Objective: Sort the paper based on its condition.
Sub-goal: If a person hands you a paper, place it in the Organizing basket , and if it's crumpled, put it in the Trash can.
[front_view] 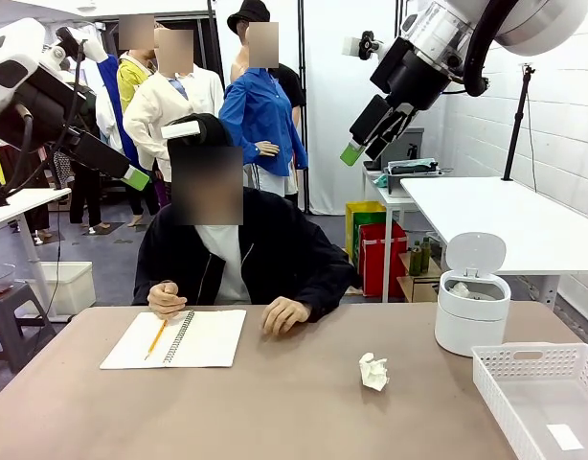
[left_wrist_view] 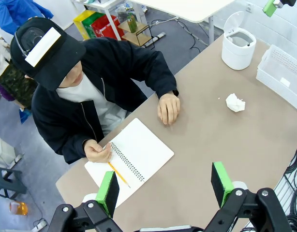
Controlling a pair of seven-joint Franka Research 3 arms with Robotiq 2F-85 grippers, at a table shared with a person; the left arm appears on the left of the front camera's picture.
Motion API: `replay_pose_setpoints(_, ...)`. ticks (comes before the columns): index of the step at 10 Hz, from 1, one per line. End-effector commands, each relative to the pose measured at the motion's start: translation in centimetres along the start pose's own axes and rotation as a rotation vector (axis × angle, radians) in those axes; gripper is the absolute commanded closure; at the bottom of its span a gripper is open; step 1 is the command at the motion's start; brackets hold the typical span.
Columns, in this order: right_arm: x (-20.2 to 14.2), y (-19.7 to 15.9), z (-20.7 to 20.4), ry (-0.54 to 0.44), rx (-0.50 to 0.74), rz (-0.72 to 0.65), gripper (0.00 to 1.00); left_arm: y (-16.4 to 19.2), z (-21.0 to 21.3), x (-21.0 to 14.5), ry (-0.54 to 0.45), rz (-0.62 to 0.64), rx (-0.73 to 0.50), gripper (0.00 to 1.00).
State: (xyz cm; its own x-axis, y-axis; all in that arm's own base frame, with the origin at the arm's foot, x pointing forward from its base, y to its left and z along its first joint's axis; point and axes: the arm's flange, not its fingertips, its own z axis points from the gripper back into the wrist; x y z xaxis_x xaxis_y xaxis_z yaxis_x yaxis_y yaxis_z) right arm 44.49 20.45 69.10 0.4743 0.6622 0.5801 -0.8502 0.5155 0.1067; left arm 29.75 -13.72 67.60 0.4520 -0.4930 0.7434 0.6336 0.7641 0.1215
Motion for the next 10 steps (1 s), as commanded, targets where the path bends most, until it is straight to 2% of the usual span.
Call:
replay_pose_setpoints(1,0.0,0.0,0.0,0.000,0.000,0.000,0.00,0.1,0.0,-0.1,-0.006,0.003,-0.002,0.00)
replay_pose_setpoints(4,-0.7,-3.7,-3.7,0.138,-0.016,-0.180,0.00,0.1,0.0,-0.1,-0.006,0.003,-0.002,0.00)
replay_pose_setpoints(5,-1.3,-4.7,-5.2,0.133,-0.059,-0.253,0.00,0.1,0.0,-0.1,-0.006,0.003,-0.002,0.00)
replay_pose_setpoints(6,-2.0,-5.4,-6.9,0.125,-0.154,-0.310,0.00,0.1,0.0,-0.1,-0.006,0.003,-0.002,0.00)
replay_pose_setpoints(10,-5.6,-8.0,-13.9,0.305,-0.272,-0.495,0.00,0.1,0.0,-0.1,-0.006,0.003,-0.002,0.00)
